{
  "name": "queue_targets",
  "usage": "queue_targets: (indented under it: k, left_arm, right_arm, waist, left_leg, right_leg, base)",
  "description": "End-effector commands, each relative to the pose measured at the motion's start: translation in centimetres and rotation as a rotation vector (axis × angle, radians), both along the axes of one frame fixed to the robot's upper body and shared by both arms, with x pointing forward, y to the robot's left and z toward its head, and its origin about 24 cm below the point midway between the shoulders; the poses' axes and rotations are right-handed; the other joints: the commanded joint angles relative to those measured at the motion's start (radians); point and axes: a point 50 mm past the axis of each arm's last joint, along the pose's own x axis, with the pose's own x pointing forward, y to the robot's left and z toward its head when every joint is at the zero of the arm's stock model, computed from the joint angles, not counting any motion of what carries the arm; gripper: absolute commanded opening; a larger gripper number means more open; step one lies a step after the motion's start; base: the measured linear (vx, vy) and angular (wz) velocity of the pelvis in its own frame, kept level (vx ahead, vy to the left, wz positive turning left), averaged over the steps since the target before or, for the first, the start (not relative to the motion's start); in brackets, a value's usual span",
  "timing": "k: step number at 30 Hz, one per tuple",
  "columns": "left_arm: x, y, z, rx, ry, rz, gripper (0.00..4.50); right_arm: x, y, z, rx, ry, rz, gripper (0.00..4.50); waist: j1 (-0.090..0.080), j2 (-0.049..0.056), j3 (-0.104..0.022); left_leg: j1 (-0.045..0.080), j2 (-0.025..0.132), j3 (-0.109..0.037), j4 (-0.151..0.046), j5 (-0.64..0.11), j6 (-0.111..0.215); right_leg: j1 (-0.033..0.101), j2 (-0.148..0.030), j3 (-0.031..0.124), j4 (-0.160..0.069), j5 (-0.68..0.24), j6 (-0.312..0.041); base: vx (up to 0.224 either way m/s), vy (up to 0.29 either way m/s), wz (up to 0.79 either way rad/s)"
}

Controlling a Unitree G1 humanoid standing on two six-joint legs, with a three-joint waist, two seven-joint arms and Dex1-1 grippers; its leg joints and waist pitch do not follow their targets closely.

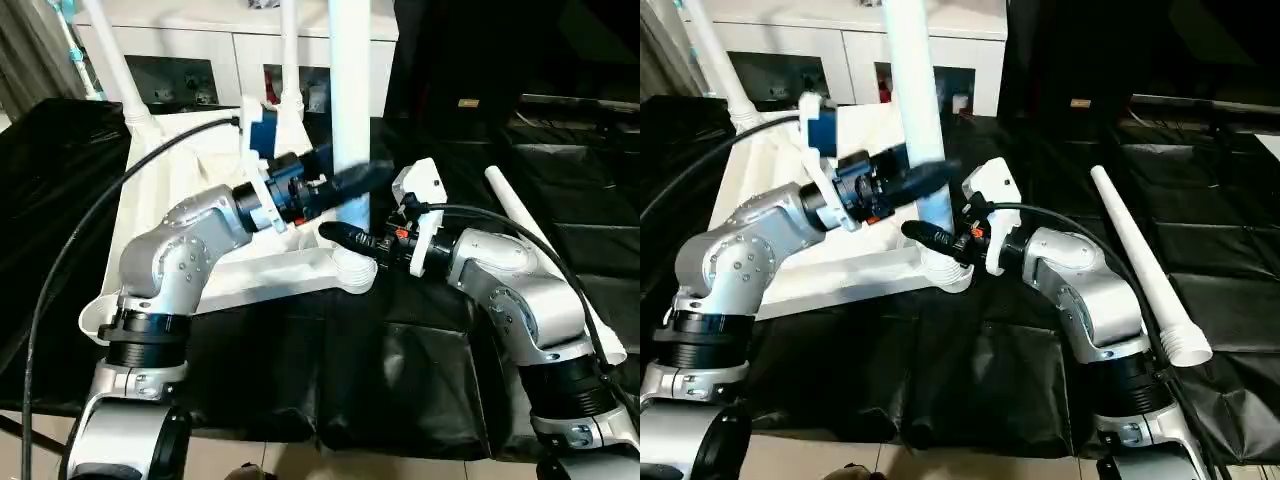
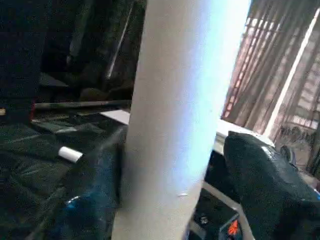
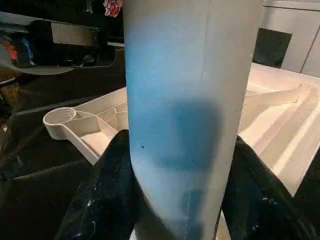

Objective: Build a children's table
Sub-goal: Insert table leg to table base

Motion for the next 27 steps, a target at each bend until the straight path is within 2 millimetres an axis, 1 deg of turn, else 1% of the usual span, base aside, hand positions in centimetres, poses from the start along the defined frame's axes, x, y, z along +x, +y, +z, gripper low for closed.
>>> queue_targets:
  k: [1,3,5,9,10,11,12,13,16,23,25,26,27]
  left_arm:
    - [-0.1,-0.1,0.0,0.021,0.002,-0.005,3.15]
    - [-0.1,0.0,0.1,0.023,-0.002,0.0,3.1]
    - [0.3,0.4,0.3,0.02,-0.018,0.034,2.75]
    - [0.6,0.6,0.3,0.014,-0.013,0.051,2.6]
    - [0.6,0.6,0.3,0.013,-0.01,0.054,2.22]
    - [0.6,0.6,0.4,0.012,-0.01,0.056,2.22]
    - [0.8,0.7,0.4,0.012,-0.005,0.078,2.21]
    - [0.9,0.8,0.4,0.016,-0.003,0.091,2.17]
    - [1.0,0.8,0.4,0.016,0.001,0.102,1.94]
    - [0.9,0.6,0.5,0.014,-0.014,0.087,1.9]
    - [0.8,0.6,0.5,0.024,-0.027,0.082,1.9]
    - [0.7,0.5,0.6,0.043,-0.044,0.076,1.9]
    - [0.6,0.3,0.6,0.09,-0.076,0.061,1.9]
  right_arm:
    - [-0.1,0.3,1.0,0.005,-0.04,0.012,1.81]
    - [-0.1,0.3,1.0,0.006,-0.04,0.014,1.81]
    - [-0.1,0.3,1.0,0.006,-0.041,0.023,1.81]
    - [-0.1,0.2,1.0,0.004,-0.043,0.023,1.81]
    - [-0.1,0.2,1.0,0.004,-0.043,0.022,1.81]
    - [-0.1,0.2,1.1,0.004,-0.043,0.023,1.81]
    - [-0.1,0.2,1.1,0.005,-0.041,0.024,1.81]
    - [-0.1,0.2,1.0,0.004,-0.041,0.025,1.81]
    - [-0.1,0.2,1.0,0.002,-0.04,0.027,1.81]
    - [-0.1,0.3,0.9,-0.001,-0.042,0.025,1.81]
    - [-0.1,0.3,0.9,-0.005,-0.044,0.022,1.81]
    - [0.0,0.3,0.9,-0.006,-0.041,0.019,2.37]
    - [-0.1,0.4,0.7,-0.006,-0.025,0.026,2.51]
  waist:
    - [0.001,0.003,-0.073]
    - [0.001,0.002,-0.073]
    - [0.001,0.001,-0.072]
    - [0.001,0.001,-0.073]
    - [0.001,-0.001,-0.073]
    - [0.001,0.0,-0.074]
    - [0.0,-0.004,-0.074]
    - [0.002,-0.002,-0.074]
    - [0.001,-0.002,-0.074]
    - [0.003,-0.003,-0.074]
    - [0.003,-0.002,-0.075]
    - [0.003,-0.003,-0.075]
    - [0.004,0.002,-0.075]
  left_leg:
    - [0.023,0.052,-0.029,-0.055,-0.067,0.025]
    - [0.022,0.051,-0.029,-0.055,-0.066,0.027]
    - [0.023,0.051,-0.029,-0.055,-0.066,0.029]
    - [0.023,0.051,-0.029,-0.054,-0.067,0.027]
    - [0.023,0.052,-0.029,-0.055,-0.065,0.028]
    - [0.023,0.052,-0.029,-0.053,-0.062,0.029]
    - [0.023,0.051,-0.028,-0.053,-0.06,0.031]
    - [0.022,0.051,-0.029,-0.052,-0.053,0.036]
    - [0.022,0.051,-0.028,-0.052,-0.053,0.038]
    - [0.021,0.05,-0.028,-0.051,-0.049,0.041]
    - [0.022,0.051,-0.028,-0.05,-0.046,0.042]
    - [0.021,0.05,-0.028,-0.051,-0.045,0.043]
    - [0.022,0.051,-0.03,-0.051,-0.045,0.042]
  right_leg:
    - [0.058,-0.079,0.048,-0.065,0.103,-0.219]
    - [0.059,-0.079,0.047,-0.065,0.108,-0.219]
    - [0.059,-0.08,0.047,-0.065,0.106,-0.22]
    - [0.059,-0.079,0.047,-0.065,0.095,-0.218]
    - [0.059,-0.079,0.047,-0.065,0.096,-0.218]
    - [0.059,-0.08,0.047,-0.064,0.102,-0.219]
    - [0.059,-0.079,0.047,-0.064,0.108,-0.22]
    - [0.06,-0.08,0.047,-0.062,0.115,-0.22]
    - [0.059,-0.08,0.047,-0.063,0.11,-0.221]
    - [0.06,-0.08,0.047,-0.063,0.105,-0.22]
    - [0.059,-0.08,0.047,-0.062,0.108,-0.22]
    - [0.059,-0.08,0.047,-0.063,0.108,-0.219]
    - [0.059,-0.08,0.046,-0.062,0.105,-0.216]
  base:
    - [0.0,0.0,0.0]
    - [0.0,0.0,0.0]
    - [0.0,0.0,0.0]
    - [0.0,0.0,0.0]
    - [0.0,0.0,0.0]
    - [0.0,0.0,0.0]
    - [0.0,0.0,0.0]
    - [0.0,0.0,0.0]
    - [0.0,0.0,0.0]
    - [0.0,0.0,0.0]
    - [0.0,0.0,0.0]
    - [0.0,0.0,0.0]
    - [0.0,0.0,0.0]
